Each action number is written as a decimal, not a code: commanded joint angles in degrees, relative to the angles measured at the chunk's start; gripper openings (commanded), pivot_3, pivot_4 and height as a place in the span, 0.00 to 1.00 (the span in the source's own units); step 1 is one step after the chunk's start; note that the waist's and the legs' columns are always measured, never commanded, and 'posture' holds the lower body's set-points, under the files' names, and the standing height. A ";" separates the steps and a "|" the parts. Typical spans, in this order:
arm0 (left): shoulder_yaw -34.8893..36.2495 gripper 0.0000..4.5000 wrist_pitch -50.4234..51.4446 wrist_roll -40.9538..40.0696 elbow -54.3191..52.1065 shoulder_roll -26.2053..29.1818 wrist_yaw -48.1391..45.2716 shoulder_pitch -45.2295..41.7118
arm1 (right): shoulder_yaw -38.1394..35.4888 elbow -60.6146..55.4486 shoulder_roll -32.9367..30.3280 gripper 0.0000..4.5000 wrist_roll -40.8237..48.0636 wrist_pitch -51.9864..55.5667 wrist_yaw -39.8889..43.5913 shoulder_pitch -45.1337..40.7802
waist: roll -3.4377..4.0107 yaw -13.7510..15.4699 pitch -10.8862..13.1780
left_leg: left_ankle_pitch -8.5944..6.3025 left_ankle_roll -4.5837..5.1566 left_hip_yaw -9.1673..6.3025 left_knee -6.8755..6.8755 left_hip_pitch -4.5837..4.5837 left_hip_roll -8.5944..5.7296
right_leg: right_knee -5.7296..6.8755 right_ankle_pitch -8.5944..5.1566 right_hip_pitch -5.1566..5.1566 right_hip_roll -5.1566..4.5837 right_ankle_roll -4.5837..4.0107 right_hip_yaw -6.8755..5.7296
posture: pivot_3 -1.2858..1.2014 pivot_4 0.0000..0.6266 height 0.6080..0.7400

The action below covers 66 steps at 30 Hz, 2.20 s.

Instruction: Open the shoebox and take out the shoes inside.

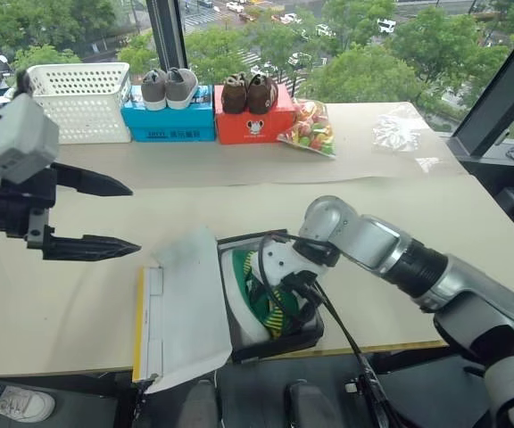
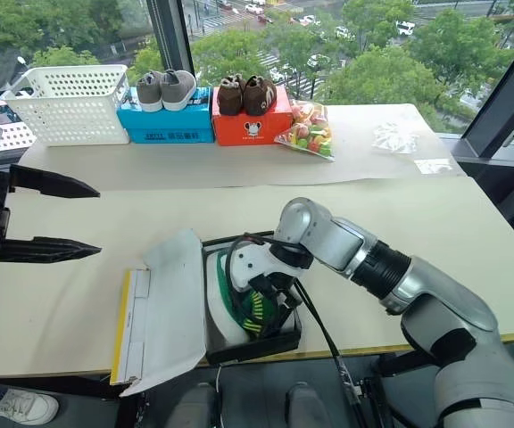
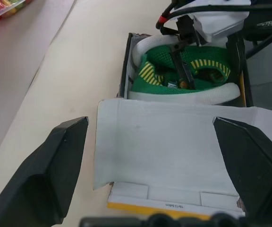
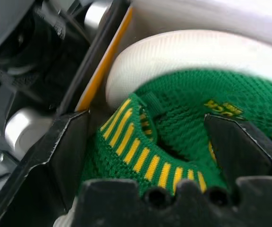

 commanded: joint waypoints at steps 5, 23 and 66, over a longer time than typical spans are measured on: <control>6.43 1.00 2.48 -1.65 -2.64 1.30 1.18 2.18 | 5.77 1.86 -1.85 0.76 1.36 -4.84 2.85 -2.96 | -0.02 0.05 -0.01 | 0.00 0.00 0.00 0.00 0.10 0.00 | 0.01 -0.02 0.08 0.00 0.02 0.00 | 0.52 0.24 1.00; 0.63 1.00 -2.85 -2.39 0.27 2.15 2.44 -1.27 | -7.13 6.77 6.31 0.01 -4.93 -7.97 -2.42 -1.85 | -0.01 -0.23 -0.01 | 0.00 -0.01 0.00 0.00 0.09 0.01 | 0.09 0.01 0.00 0.03 -0.03 0.02 | 0.52 0.24 1.00; -11.87 1.00 -8.47 -1.10 5.22 -0.23 1.55 -11.16 | -48.40 30.47 1.82 0.01 -8.26 -2.53 -21.36 -7.89 | -0.01 0.11 0.04 | -0.01 -0.02 0.01 -0.19 -0.01 -0.03 | 0.00 0.08 -0.08 0.01 -0.27 0.03 | 0.52 0.24 1.00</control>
